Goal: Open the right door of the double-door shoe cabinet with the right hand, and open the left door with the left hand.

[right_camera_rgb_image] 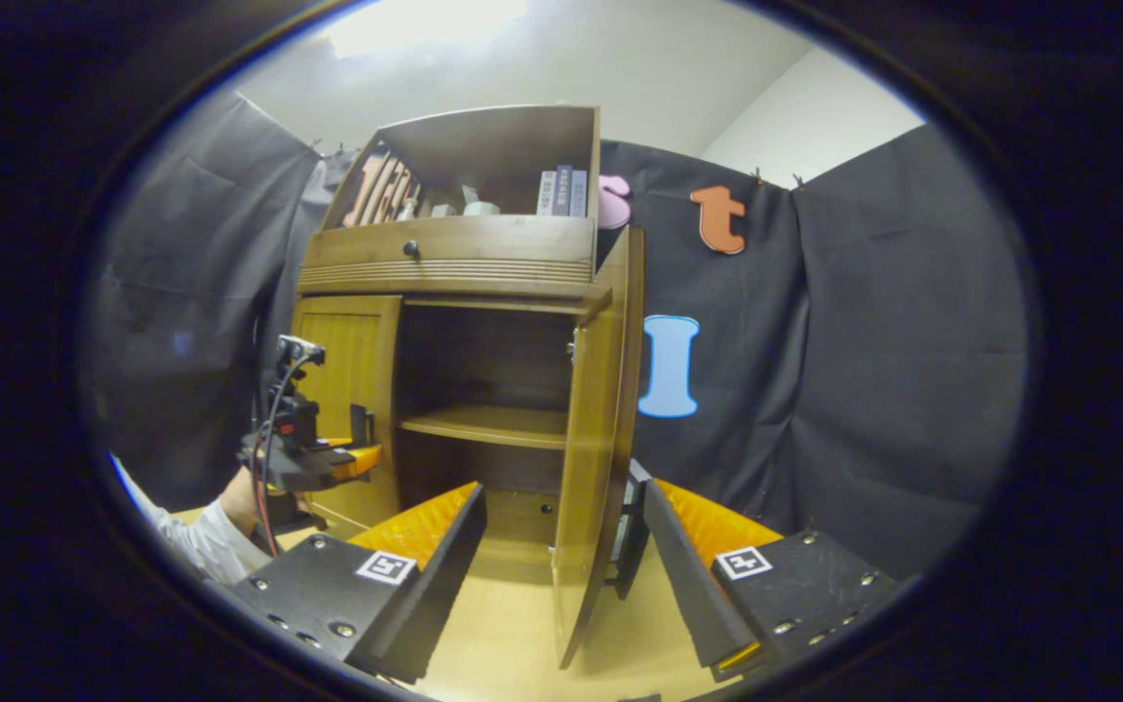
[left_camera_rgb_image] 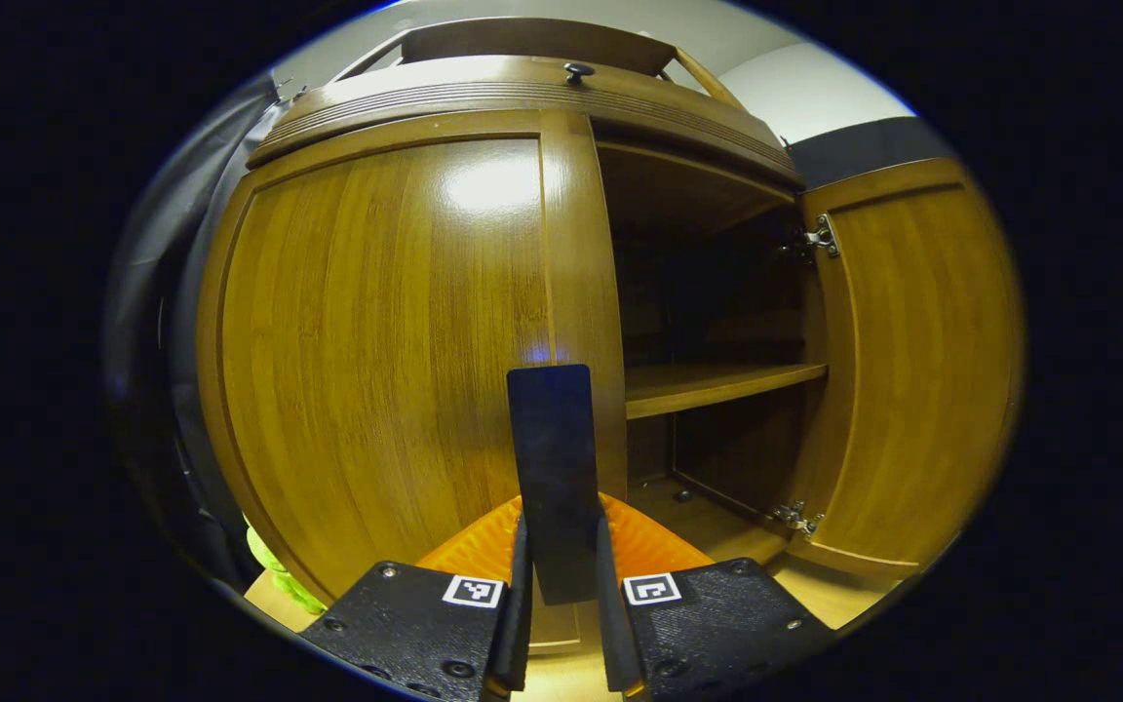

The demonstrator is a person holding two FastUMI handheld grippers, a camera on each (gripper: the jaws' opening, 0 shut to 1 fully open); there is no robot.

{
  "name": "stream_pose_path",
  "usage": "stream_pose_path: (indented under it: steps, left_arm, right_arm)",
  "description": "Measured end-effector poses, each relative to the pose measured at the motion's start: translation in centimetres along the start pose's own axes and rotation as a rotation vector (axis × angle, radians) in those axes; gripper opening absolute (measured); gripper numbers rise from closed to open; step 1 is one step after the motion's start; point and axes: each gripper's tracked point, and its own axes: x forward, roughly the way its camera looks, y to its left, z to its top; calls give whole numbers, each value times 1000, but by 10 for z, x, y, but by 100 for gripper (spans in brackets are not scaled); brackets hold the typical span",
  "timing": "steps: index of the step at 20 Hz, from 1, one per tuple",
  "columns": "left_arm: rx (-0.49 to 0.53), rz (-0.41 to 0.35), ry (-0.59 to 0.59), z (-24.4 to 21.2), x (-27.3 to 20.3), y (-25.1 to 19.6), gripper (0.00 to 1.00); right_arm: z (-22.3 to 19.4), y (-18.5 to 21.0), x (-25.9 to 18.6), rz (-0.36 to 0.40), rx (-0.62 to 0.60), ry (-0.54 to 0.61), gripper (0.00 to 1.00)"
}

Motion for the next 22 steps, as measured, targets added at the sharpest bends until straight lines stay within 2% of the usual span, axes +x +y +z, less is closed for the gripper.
stream_pose_path:
  steps: [4,5,9,15,17,20,21,22]
  left_arm:
    - [10,-29,19,-1,-30,1,31]
    - [10,-46,24,-1,-37,1,31]
    - [-25,-115,39,-2,-65,3,31]
    - [-14,-168,60,-2,-116,20,31]
    - [-40,-171,66,-3,-134,28,31]
    - [-26,-164,67,-4,-154,39,31]
    - [-16,-161,67,-4,-162,45,31]
    - [-11,-154,62,-4,-169,50,31]
  right_arm:
    - [-6,12,0,26,25,27,96]
    - [-9,14,2,31,24,34,99]
    - [-19,19,1,38,43,67,96]
    - [-9,29,-11,41,88,48,96]
    - [-2,29,-20,31,95,28,96]
    - [3,31,-30,25,105,21,94]
    - [4,32,-34,24,111,16,99]
    - [5,33,-37,23,113,15,98]
